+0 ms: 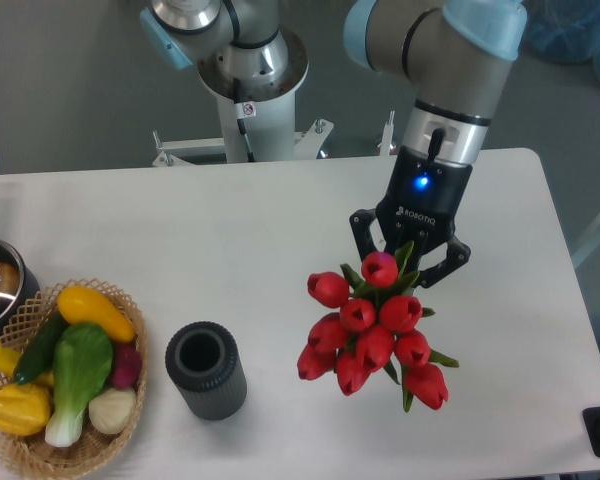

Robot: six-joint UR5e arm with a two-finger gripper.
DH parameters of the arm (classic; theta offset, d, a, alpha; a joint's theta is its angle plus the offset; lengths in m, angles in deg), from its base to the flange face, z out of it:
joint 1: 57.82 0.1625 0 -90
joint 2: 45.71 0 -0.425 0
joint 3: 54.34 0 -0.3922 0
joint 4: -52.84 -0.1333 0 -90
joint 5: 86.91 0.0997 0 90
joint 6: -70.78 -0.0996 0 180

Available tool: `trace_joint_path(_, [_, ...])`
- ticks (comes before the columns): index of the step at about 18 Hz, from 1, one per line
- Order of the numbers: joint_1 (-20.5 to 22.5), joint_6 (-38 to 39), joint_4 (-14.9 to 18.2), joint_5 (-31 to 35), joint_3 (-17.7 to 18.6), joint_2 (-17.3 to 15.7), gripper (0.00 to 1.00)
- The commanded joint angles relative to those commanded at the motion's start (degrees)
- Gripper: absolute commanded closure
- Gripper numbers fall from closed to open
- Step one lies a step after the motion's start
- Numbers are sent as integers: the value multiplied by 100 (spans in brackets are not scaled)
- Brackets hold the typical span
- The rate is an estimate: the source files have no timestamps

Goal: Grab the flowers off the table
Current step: 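Lift the gripped red tulip bouquet up off the table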

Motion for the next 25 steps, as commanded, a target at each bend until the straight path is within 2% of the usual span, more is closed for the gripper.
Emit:
trace_joint_path(6, [149,1,0,-9,0,-79,87])
trace_joint_path(25, [237,-43,-18,0,114,-193,87])
